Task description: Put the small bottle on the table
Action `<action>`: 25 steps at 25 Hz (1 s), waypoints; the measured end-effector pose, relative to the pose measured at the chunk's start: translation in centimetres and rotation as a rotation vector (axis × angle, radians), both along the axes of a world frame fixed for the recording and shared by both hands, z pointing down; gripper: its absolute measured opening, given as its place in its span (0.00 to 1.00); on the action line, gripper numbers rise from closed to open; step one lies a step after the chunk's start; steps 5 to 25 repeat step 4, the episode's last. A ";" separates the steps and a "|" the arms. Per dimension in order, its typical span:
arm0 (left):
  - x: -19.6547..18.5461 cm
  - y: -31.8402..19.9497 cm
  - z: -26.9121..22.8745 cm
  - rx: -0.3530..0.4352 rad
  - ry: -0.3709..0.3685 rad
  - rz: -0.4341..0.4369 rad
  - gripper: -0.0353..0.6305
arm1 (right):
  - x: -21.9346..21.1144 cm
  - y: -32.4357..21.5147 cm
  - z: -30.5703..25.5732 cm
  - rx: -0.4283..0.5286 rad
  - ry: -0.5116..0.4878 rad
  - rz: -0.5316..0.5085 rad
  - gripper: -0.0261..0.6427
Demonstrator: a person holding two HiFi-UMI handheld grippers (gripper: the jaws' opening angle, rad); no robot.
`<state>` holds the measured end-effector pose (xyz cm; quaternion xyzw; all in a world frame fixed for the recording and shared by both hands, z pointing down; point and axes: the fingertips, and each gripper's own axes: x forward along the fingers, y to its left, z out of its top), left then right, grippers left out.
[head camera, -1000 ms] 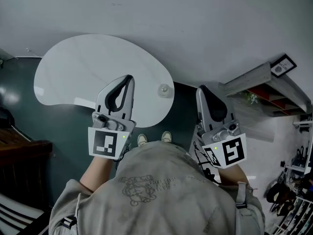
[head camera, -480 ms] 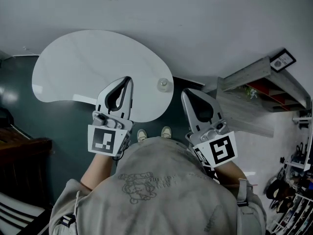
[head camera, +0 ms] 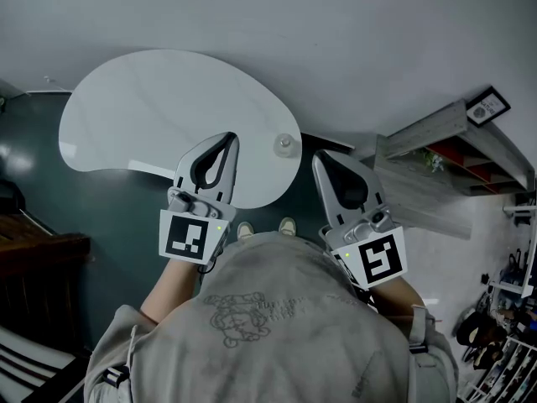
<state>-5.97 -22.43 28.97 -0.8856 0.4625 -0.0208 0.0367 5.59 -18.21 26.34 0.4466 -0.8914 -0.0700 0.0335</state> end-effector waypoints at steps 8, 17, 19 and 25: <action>0.1 0.0 0.1 0.001 -0.016 -0.003 0.08 | 0.0 0.0 -0.2 0.001 0.004 -0.003 0.08; 0.1 0.0 0.1 0.001 -0.016 -0.003 0.08 | 0.0 0.0 -0.2 0.001 0.004 -0.003 0.08; 0.1 0.0 0.1 0.001 -0.016 -0.003 0.08 | 0.0 0.0 -0.2 0.001 0.004 -0.003 0.08; 0.1 0.0 0.1 0.001 -0.016 -0.003 0.08 | 0.0 0.0 -0.2 0.001 0.004 -0.003 0.08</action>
